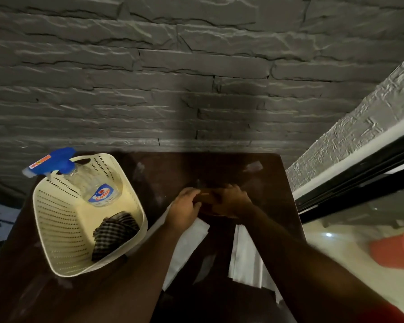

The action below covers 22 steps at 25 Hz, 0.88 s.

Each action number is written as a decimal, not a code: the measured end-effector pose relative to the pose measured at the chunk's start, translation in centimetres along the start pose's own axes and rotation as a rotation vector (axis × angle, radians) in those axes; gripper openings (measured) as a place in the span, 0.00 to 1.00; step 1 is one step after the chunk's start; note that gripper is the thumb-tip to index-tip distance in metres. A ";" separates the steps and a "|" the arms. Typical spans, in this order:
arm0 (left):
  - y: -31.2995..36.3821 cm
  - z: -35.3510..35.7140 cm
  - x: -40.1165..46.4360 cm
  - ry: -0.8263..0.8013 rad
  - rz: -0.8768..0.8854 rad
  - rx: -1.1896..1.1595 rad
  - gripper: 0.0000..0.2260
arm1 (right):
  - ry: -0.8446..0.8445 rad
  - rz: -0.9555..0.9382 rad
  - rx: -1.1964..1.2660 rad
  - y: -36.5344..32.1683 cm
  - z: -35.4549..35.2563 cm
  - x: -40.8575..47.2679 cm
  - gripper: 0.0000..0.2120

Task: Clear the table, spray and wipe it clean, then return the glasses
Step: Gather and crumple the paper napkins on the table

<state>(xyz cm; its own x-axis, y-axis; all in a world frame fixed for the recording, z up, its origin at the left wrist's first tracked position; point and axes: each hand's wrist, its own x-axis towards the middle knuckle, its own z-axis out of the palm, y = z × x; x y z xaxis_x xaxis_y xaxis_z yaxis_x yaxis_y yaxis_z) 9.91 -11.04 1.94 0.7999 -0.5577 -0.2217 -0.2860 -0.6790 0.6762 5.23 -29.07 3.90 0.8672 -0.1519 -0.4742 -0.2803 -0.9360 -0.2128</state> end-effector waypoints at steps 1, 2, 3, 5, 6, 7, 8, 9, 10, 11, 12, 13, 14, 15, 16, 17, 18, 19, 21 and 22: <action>0.7 0.1 0.8 -0.013 -0.010 0.020 0.18 | -0.008 0.010 0.075 0.7 -0.6 0.3 0.24; 1.3 0.4 1.6 -0.016 -0.017 0.039 0.18 | -0.008 0.006 0.143 1.3 -1.2 0.6 0.18; 1.7 0.6 2.4 -0.015 -0.023 0.050 0.19 | 0.006 0.000 0.181 1.8 -1.7 1.0 0.15; 2.3 1.2 3.4 -0.017 -0.041 0.054 0.21 | 0.064 -0.010 0.234 2.6 -2.4 1.5 0.13; 2.3 1.4 3.6 -0.022 -0.050 0.056 0.23 | 0.102 -0.014 0.267 2.8 -2.7 1.6 0.13; 2.3 1.6 3.7 -0.028 -0.055 0.062 0.24 | 0.140 -0.013 0.303 3.0 -2.9 1.6 0.13; 2.1 1.7 3.8 -0.032 -0.049 0.075 0.25 | 0.170 -0.011 0.342 3.2 -3.0 1.5 0.13; 1.7 1.9 3.8 -0.027 -0.033 0.095 0.26 | 0.173 -0.009 0.370 3.5 -2.8 1.1 0.15; 1.2 2.0 3.8 -0.013 -0.016 0.113 0.25 | 0.160 -0.016 0.369 3.8 -2.3 0.7 0.19; 0.7 2.2 3.7 0.011 0.000 0.127 0.23 | 0.142 -0.019 0.317 4.2 -1.6 0.4 0.24; 0.2 2.3 3.7 0.037 0.012 0.134 0.21 | 0.130 -0.022 0.245 4.7 -0.9 0.3 0.27; -0.1 2.5 3.6 0.059 0.022 0.139 0.18 | 0.129 -0.013 0.187 5.2 -0.2 0.2 0.27; -0.1 2.7 3.7 0.075 0.030 0.147 0.17 | 0.150 -0.011 0.164 5.6 0.2 0.5 0.25; -0.1 2.9 3.7 0.078 0.040 0.152 0.16 | 0.182 -0.009 0.164 5.8 0.4 0.7 0.22; 0.1 3.1 3.7 0.073 0.047 0.147 0.16 | 0.215 -0.006 0.177 6.0 0.5 0.9 0.21; 0.3 3.3 3.7 0.071 0.052 0.135 0.16 | 0.234 0.005 0.179 6.1 0.3 1.0 0.21; 0.3 3.5 3.7 0.072 0.054 0.123 0.17 | 0.235 0.008 0.173 6.3 0.3 1.2 0.22; 0.2 3.6 3.4 0.079 0.057 0.111 0.17 | 0.212 0.012 0.152 6.5 0.3 1.2 0.24; -0.3 3.4 2.6 0.098 0.054 0.101 0.17 | 0.139 0.036 0.145 6.6 0.3 1.1 0.30; -0.7 3.2 1.8 0.122 0.044 0.105 0.17 | 0.131 0.048 0.152 6.2 0.2 0.8 0.34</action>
<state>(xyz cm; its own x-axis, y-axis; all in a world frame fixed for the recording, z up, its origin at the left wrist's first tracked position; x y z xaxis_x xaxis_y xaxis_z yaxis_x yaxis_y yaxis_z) 9.89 -13.10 -1.18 0.8416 -0.5303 -0.1024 -0.3706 -0.7049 0.6048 4.08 -34.93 2.01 0.8946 -0.2448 -0.3737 -0.3732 -0.8694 -0.3238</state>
